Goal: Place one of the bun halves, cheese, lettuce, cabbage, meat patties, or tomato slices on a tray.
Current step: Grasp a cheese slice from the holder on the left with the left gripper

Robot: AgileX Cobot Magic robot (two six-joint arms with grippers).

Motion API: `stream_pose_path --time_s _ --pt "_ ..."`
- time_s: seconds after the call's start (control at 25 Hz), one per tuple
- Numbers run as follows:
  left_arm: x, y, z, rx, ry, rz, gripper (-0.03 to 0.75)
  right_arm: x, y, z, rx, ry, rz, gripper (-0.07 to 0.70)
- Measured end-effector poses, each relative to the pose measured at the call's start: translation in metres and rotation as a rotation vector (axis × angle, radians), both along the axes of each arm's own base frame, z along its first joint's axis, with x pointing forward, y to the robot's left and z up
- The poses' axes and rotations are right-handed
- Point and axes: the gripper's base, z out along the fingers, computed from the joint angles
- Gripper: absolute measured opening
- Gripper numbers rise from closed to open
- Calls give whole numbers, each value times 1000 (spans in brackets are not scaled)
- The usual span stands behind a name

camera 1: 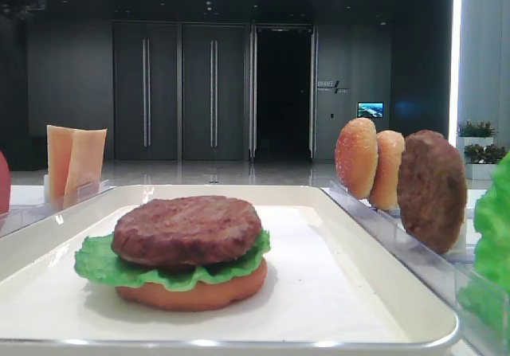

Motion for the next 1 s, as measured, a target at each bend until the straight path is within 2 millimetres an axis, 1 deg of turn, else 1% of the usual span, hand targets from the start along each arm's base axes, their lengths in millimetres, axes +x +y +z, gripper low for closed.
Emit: stream_pose_path --time_s 0.2,0.4,0.56,0.72,1.0 --pt "3 -35 -7 -4 13 -36 475 0 0 0 0 0 0 461" --pt "-1 -72 -8 1 13 -58 475 0 0 0 0 0 0 461" --pt "-2 -95 -15 -8 27 -74 475 0 0 0 0 0 0 461" --pt "-4 -109 -19 -12 37 -85 475 0 0 0 0 0 0 461" --pt "-2 -124 -33 -1 64 -93 474 0 0 0 0 0 0 461"
